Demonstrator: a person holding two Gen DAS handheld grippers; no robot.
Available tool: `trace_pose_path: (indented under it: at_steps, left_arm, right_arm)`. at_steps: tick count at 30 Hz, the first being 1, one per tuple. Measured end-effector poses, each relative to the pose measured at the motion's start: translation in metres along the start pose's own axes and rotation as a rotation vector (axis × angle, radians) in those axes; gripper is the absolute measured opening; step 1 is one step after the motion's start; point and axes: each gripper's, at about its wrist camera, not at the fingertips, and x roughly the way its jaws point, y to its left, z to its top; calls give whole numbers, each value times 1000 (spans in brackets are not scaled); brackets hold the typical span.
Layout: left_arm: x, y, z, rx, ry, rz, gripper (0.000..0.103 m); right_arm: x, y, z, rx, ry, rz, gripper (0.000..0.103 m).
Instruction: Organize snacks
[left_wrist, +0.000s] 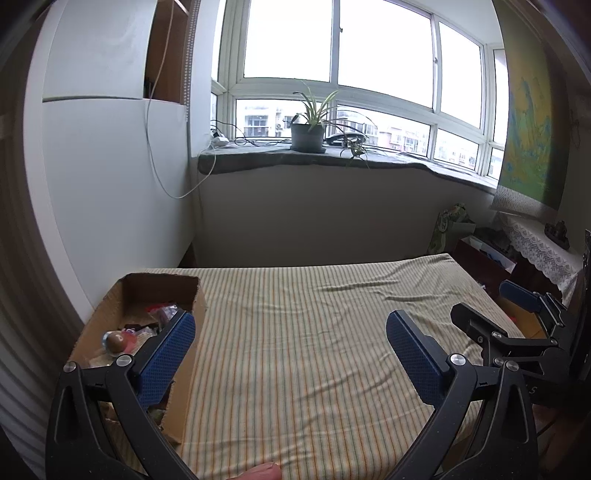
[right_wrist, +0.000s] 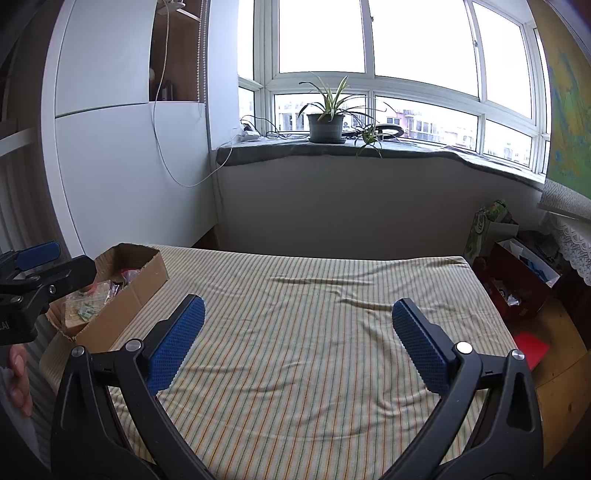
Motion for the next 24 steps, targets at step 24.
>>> trace_pose_path:
  at_steps: [24]
  left_arm:
    - [-1, 6, -3, -13, 13, 33, 103]
  right_arm:
    - [0, 2, 2, -20, -1, 4, 103]
